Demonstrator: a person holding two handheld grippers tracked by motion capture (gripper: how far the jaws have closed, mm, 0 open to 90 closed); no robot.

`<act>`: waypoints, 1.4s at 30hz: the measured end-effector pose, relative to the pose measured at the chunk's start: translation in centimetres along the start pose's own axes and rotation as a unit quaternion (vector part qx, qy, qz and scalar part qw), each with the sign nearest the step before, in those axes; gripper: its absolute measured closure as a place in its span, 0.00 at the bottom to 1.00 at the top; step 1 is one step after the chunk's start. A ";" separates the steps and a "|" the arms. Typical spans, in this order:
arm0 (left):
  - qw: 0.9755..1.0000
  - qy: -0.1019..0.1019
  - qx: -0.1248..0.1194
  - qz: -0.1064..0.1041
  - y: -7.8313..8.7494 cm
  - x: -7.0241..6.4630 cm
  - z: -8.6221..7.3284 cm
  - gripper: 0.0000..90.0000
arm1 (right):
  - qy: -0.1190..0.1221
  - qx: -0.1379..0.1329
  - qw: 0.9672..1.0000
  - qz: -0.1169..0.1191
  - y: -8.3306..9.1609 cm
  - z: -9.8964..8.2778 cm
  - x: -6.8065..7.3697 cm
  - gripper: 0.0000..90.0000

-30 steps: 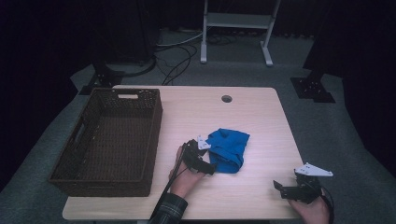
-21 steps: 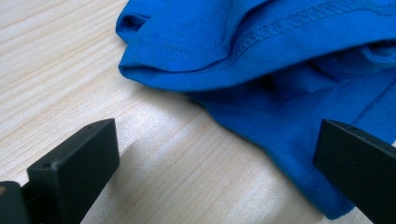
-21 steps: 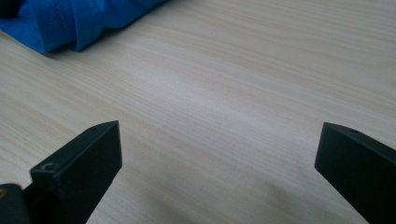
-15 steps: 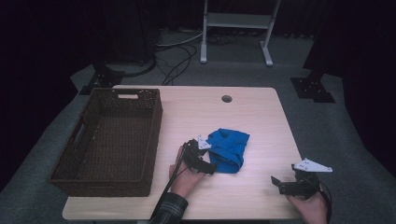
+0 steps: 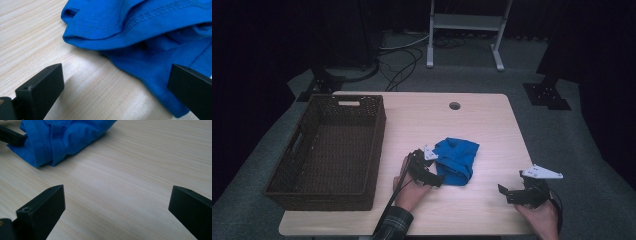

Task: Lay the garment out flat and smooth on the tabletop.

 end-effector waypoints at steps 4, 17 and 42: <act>1.000 0.000 0.000 0.000 0.0 0.0 0.0 0.01 | 0.001 -0.001 1.000 0.005 -0.3 0.5 0.1 0.00; 1.000 0.001 0.000 0.000 0.0 0.0 0.0 0.01 | 0.012 -0.012 1.000 0.023 -1.5 2.3 0.6 0.00; 1.000 0.002 -0.001 0.001 0.0 0.0 0.0 0.01 | 0.036 -0.034 0.996 0.073 -4.4 6.0 1.9 0.00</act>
Point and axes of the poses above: each handheld gripper's, and its own axes: y roughly backward along the jaws, z roughly out of its top, x roughly to its left, the point moved 3 cm from there along -y, roughly forward along the jaws, and after that the axes turned 12 degrees about -x, right-handed, at the moved point
